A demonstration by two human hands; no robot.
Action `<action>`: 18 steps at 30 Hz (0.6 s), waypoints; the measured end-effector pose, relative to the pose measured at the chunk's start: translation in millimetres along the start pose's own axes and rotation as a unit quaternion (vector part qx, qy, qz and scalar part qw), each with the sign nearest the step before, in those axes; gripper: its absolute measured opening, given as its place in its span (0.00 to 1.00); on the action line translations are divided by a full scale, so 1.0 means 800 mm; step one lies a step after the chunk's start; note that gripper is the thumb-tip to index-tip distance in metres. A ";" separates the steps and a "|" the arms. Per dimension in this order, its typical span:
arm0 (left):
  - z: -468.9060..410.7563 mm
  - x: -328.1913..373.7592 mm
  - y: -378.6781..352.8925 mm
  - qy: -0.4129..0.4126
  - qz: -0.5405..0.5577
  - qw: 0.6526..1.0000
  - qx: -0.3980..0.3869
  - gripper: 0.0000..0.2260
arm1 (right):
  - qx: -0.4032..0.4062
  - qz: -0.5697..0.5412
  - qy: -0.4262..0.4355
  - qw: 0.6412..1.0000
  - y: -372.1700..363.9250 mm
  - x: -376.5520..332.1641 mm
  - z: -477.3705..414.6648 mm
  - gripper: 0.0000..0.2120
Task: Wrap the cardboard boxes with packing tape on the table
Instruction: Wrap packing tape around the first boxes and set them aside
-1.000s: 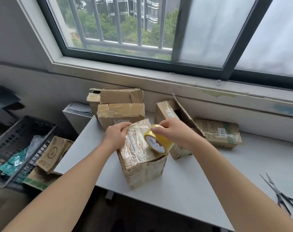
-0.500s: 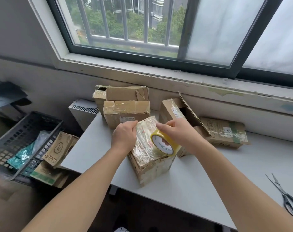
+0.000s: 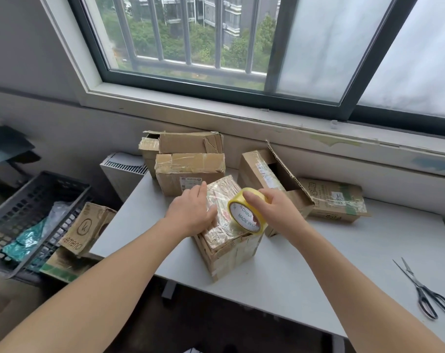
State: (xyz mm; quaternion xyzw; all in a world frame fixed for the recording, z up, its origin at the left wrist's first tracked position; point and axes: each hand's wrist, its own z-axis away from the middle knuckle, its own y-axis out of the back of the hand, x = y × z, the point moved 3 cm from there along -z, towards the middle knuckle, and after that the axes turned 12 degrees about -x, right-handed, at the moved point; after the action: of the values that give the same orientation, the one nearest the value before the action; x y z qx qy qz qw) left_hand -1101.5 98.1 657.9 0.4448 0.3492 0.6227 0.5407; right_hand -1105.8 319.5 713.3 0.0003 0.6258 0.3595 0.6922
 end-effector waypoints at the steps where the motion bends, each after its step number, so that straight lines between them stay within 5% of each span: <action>1: 0.000 0.000 0.000 -0.001 -0.022 1.000 -0.003 0.35 | 0.011 0.003 0.002 1.000 0.000 0.003 0.001 0.26; 7: 0.010 0.007 -0.002 -0.059 -0.058 0.995 -0.051 0.38 | 0.049 0.026 -0.038 0.998 0.002 -0.013 -0.007 0.32; 11: 0.018 0.012 -0.011 -0.106 -0.035 0.993 -0.025 0.52 | 0.046 0.047 -0.078 0.995 0.001 -0.028 -0.009 0.36; 15: 0.018 0.003 -0.004 -0.079 0.020 0.996 -0.034 0.61 | 0.046 0.091 -0.087 0.991 0.014 -0.058 0.009 0.28; 18: 0.020 -0.006 -0.002 -0.050 0.063 0.996 -0.048 0.56 | 0.024 0.147 -0.100 0.984 0.023 -0.070 0.029 0.31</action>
State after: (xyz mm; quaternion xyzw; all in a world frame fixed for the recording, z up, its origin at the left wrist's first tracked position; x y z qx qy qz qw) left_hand -1085.8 92.9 661.7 0.4700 0.2630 0.6484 0.5381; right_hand -1092.7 316.0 775.0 0.1447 0.5549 0.4407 0.6905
